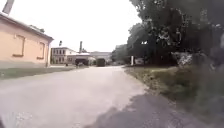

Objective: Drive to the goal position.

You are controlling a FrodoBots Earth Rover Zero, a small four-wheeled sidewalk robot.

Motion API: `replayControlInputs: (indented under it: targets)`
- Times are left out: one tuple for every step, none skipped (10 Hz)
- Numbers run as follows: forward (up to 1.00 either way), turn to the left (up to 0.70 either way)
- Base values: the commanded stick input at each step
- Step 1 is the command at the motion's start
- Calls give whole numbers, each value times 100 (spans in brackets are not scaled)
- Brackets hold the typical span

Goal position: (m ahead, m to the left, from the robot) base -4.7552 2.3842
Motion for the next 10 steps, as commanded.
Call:
replayControlInputs:
  targets:
    - [70,0]
    - [70,0]
    - [70,0]
    - [70,0]
    - [70,0]
    - [70,0]
    - [70,0]
    - [70,0]
    - [70,0]
    - [70,0]
